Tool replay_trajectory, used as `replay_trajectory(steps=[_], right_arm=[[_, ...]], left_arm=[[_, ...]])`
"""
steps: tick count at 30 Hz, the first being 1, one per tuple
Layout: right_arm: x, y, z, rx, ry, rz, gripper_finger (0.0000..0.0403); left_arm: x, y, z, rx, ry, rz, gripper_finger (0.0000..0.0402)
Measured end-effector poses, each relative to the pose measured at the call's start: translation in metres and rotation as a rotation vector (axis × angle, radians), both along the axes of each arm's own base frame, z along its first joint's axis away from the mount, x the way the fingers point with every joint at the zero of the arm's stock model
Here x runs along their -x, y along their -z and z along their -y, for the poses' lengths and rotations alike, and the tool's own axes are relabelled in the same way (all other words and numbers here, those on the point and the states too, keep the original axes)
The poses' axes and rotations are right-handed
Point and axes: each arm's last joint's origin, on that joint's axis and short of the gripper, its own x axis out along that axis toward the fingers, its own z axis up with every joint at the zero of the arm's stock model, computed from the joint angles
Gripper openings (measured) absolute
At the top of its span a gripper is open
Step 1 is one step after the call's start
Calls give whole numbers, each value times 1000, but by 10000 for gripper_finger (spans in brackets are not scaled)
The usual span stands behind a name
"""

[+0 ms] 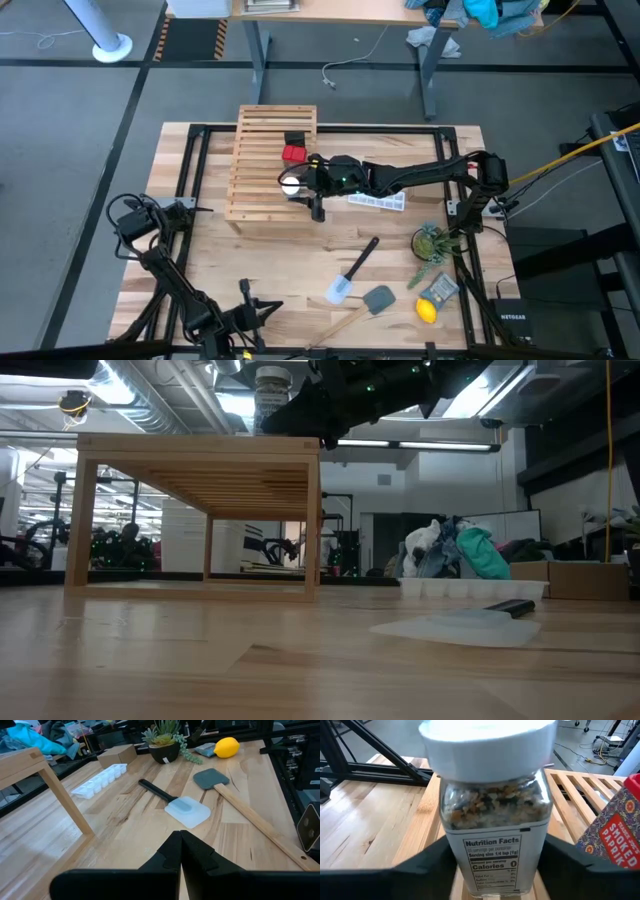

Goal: Shelf spices
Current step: Put the white seasoning bottle on the shelf, then return to Home Position

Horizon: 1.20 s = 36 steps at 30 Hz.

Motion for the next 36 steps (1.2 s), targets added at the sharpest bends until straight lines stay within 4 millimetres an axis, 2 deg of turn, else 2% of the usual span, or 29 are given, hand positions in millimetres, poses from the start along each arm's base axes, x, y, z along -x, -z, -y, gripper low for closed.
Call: replay_trajectory(steps=[5,10,21,30,36], right_arm=[[0,2,0,1,5,-7,320],[0,2,0,6,18,-7,358],[0,-3,0,31,10,28,362],[17,-36,-3,29,-19,84,363],[36,-57,-16,22,-63,59,363]], left_arm=[[0,0,0,0,0,0,0],[0,0,0,0,0,0,0],[0,0,0,0,0,0,0],[3,6,-3,5,-3,-2,0],[5,10,-6,-4,-3,-9,0]])
